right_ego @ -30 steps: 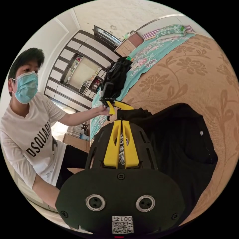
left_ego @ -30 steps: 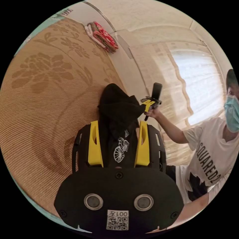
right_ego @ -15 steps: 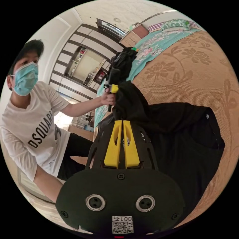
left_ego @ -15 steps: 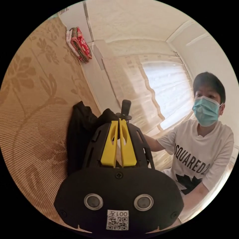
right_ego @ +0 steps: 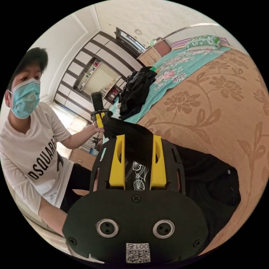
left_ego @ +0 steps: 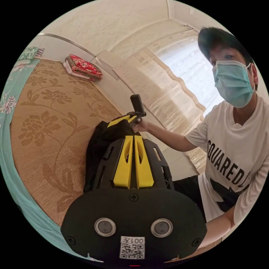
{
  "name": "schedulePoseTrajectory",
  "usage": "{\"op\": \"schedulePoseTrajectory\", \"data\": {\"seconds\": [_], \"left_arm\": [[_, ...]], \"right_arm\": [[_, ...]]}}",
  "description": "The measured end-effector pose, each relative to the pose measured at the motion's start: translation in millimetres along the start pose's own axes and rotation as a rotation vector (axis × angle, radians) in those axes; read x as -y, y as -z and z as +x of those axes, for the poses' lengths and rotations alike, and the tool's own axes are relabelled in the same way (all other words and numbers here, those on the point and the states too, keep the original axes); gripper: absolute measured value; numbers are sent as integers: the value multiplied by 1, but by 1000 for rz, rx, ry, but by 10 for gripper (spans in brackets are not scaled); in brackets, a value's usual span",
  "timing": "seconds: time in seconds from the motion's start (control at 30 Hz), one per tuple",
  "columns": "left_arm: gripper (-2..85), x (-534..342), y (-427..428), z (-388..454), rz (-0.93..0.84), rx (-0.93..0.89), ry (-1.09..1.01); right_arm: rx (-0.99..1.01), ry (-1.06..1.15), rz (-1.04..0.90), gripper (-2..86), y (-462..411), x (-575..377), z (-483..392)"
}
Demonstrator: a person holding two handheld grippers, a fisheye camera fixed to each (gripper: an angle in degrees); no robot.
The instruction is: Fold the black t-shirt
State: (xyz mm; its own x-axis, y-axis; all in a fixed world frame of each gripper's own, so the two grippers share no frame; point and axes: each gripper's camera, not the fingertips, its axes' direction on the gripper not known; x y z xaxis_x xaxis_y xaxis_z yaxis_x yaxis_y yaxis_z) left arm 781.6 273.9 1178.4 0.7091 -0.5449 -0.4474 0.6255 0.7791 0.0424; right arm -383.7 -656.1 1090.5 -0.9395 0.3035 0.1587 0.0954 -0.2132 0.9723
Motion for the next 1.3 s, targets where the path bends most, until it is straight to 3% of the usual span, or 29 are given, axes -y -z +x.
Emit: {"op": "schedulePoseTrajectory", "data": {"seconds": [0.13, 0.2, 0.37, 0.47, 0.57, 0.73, 0.97, 1.1, 1.17, 1.3], "left_arm": [[-9, -15, 3, 20, 35, -21, 3], [-9, -20, 4, 26, 50, -23, 14], [-9, -32, 20, 36, 129, 68, 95], [-9, -32, 32, 39, 172, 181, 139], [-9, -26, 41, 39, 196, 239, 154], [-9, -11, 49, 31, 189, 428, 251], [-9, 10, 33, -35, 62, 828, 409], [-8, 1, 22, -82, 21, 939, 573], [-6, -7, 21, -99, 24, 920, 649], [8, -11, 16, -100, 33, 859, 634]], "right_arm": [[151, -41, -34, 136, -30, -6, 26], [345, 3, 43, 115, -39, -5, 26], [423, 111, 191, 27, -36, 6, -1], [309, 140, 200, 15, -27, 34, -22], [176, 211, 85, 10, -29, 78, -50], [-207, 242, 55, 7, -52, 153, -91], [-768, 296, -228, 15, -198, 278, -99], [-1097, 310, -351, 46, -278, 308, -86], [-1118, 285, -312, 70, -280, 312, -90], [-976, 175, -281, 78, -256, 288, -85]]}}
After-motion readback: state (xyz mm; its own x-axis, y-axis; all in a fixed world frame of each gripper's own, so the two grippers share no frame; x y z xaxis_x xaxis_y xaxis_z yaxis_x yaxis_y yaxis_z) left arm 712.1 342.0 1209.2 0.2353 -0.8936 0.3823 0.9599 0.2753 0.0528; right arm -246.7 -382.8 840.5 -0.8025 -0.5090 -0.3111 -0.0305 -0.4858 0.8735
